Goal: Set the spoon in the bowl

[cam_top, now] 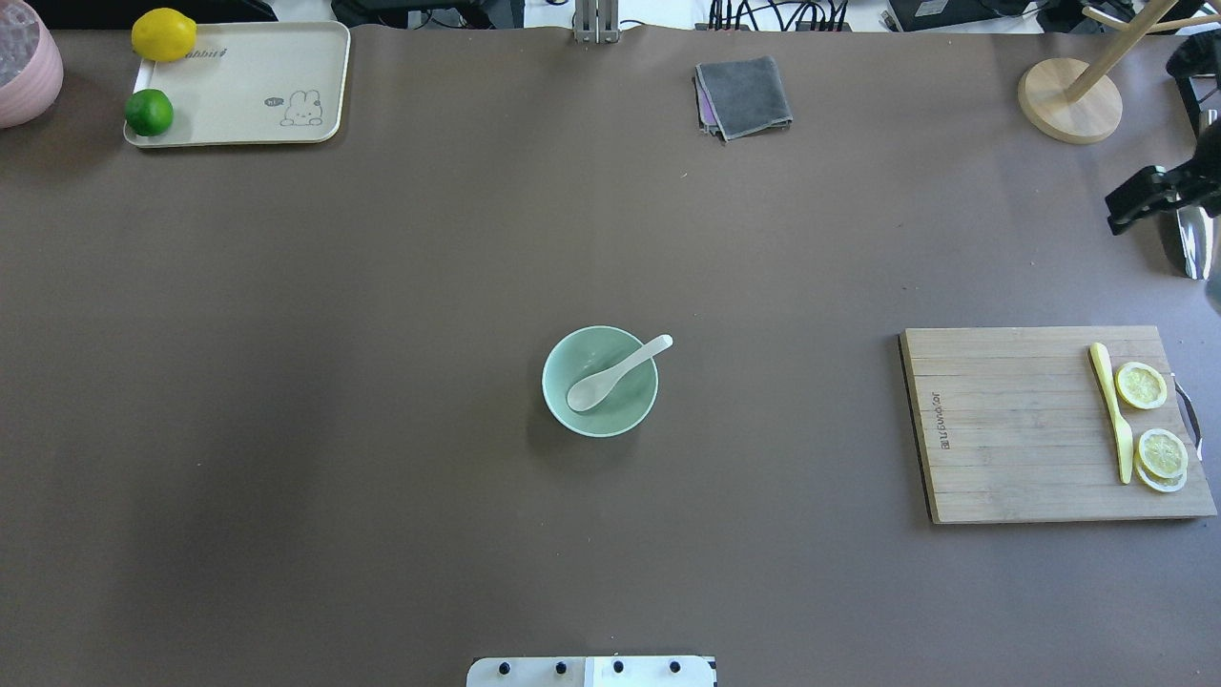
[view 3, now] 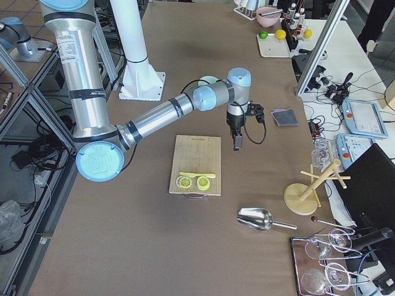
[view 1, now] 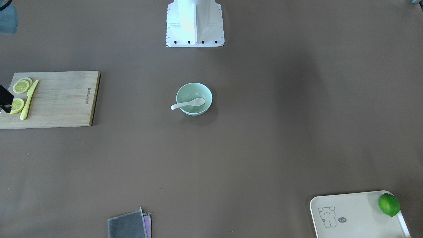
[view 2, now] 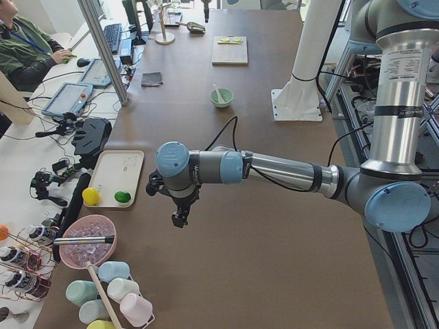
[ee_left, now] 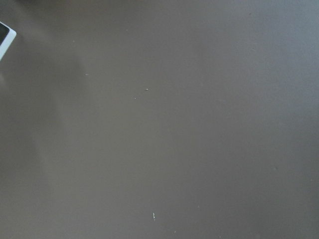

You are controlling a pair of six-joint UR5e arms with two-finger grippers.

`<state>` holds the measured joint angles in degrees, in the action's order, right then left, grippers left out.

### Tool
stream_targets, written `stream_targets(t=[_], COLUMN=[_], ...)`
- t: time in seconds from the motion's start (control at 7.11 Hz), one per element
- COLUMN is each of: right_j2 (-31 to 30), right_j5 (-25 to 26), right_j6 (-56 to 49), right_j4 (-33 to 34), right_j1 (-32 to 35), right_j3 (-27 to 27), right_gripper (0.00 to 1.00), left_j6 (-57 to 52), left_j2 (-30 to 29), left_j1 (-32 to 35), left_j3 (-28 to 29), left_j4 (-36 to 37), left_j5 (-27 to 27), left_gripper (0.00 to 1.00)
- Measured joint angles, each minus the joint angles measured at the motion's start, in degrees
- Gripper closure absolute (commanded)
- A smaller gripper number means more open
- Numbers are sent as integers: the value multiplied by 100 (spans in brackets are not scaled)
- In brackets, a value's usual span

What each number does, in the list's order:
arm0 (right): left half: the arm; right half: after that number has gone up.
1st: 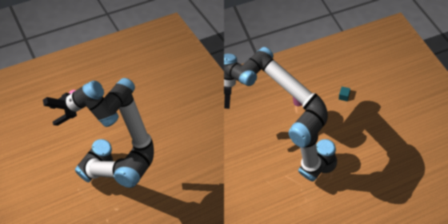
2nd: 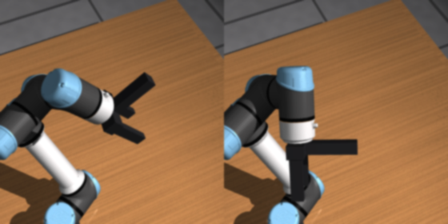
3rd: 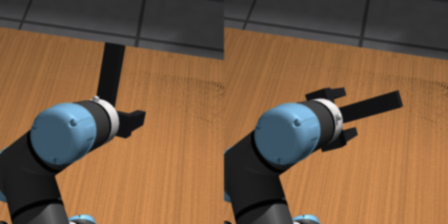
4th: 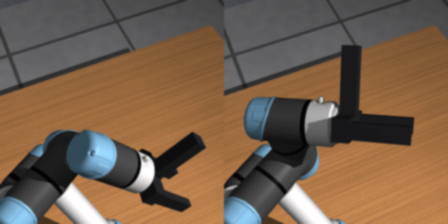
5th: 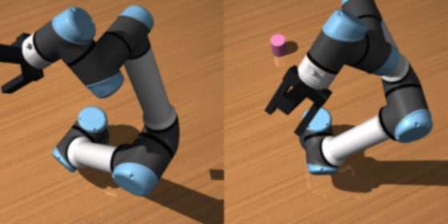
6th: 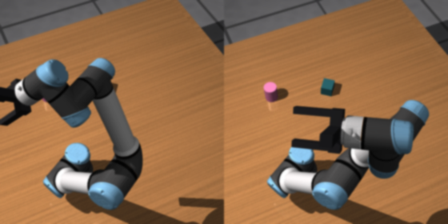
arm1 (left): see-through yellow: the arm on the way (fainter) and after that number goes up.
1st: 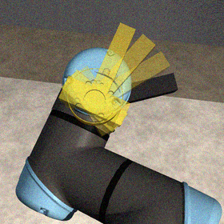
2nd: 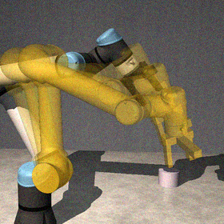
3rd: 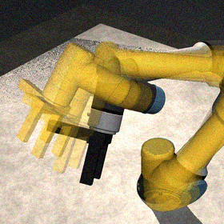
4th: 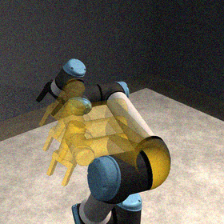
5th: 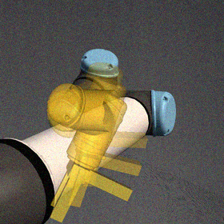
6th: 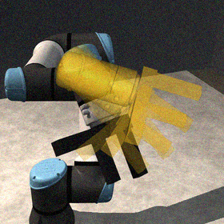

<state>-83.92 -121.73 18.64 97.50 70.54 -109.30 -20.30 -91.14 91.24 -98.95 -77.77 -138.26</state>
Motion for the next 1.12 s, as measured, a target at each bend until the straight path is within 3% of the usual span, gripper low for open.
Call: stream_targets(t=[0.56,1.12], right_j2=[-1459,-1997], right_j5=[-915,-1019], right_j6=[-2287,-2559], right_j4=[-453,-462], right_j1=[1732,2049], right_j3=[396,442], right_gripper=[0,0], left_j6=[-170,-184], left_j2=[87,153], left_j1=[184,251], left_j3=[-77,-260], left_j4=[134,130], left_j5=[-11,-3], left_gripper=[2,2])
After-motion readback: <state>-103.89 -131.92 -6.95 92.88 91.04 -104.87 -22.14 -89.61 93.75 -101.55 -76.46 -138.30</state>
